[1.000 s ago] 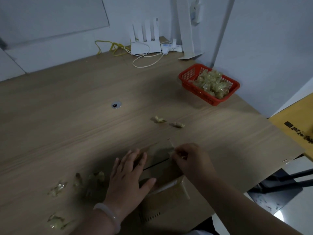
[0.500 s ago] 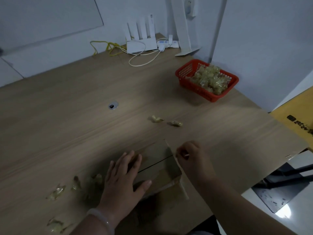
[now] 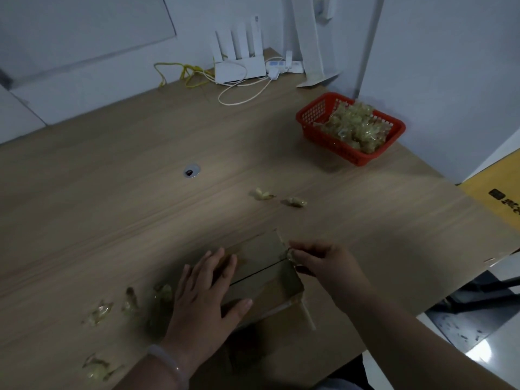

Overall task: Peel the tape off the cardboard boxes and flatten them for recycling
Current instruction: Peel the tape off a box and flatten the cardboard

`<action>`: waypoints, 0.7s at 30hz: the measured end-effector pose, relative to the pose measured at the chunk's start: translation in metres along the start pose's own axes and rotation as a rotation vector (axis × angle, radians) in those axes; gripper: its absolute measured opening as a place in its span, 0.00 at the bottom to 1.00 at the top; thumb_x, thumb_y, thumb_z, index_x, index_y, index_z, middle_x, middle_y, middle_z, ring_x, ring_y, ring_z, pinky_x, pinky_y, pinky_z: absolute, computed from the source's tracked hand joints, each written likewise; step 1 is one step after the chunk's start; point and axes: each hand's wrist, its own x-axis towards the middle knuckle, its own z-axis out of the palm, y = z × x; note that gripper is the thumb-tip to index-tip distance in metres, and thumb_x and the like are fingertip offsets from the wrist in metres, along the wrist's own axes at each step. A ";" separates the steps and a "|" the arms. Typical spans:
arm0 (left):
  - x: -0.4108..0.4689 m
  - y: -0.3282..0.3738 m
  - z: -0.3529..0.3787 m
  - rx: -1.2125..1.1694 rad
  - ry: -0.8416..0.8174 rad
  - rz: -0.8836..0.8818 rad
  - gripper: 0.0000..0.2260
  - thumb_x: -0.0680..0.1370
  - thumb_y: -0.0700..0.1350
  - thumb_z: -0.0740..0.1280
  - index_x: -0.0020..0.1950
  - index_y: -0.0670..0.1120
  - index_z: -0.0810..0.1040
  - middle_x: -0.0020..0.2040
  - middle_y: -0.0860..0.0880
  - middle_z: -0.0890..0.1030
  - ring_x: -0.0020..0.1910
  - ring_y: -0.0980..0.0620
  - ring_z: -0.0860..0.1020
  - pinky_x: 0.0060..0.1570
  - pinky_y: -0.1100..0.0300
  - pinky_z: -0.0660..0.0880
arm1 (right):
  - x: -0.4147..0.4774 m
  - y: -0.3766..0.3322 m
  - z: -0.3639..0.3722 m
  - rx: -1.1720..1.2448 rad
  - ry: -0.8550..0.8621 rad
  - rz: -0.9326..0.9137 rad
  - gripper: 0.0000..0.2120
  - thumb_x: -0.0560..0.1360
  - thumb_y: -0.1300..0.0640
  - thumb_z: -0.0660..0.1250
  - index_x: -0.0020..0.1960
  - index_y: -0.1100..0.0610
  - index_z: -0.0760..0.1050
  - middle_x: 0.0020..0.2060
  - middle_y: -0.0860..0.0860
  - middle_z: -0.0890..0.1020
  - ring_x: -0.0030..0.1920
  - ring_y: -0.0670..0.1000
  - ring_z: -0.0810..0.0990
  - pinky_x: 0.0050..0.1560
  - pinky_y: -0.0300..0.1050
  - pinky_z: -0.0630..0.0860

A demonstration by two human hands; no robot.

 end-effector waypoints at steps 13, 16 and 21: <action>-0.001 -0.001 0.000 -0.040 -0.001 0.022 0.34 0.72 0.71 0.49 0.76 0.59 0.51 0.76 0.61 0.47 0.75 0.60 0.43 0.74 0.56 0.37 | 0.011 -0.022 -0.017 -0.116 -0.250 0.170 0.04 0.74 0.66 0.70 0.46 0.65 0.77 0.36 0.55 0.82 0.36 0.49 0.82 0.42 0.46 0.83; 0.001 0.000 0.000 -0.060 0.008 0.015 0.35 0.72 0.70 0.51 0.76 0.57 0.55 0.76 0.59 0.50 0.76 0.58 0.47 0.75 0.51 0.43 | 0.015 -0.007 -0.010 -0.080 -0.119 0.077 0.06 0.73 0.67 0.71 0.39 0.61 0.75 0.33 0.56 0.80 0.32 0.48 0.80 0.39 0.47 0.83; 0.002 -0.001 -0.001 -0.056 -0.003 0.025 0.34 0.73 0.70 0.49 0.76 0.58 0.53 0.77 0.59 0.49 0.76 0.57 0.47 0.75 0.52 0.41 | 0.017 0.014 -0.004 -0.585 0.126 -0.333 0.07 0.67 0.60 0.73 0.38 0.53 0.75 0.35 0.47 0.80 0.36 0.47 0.79 0.39 0.49 0.78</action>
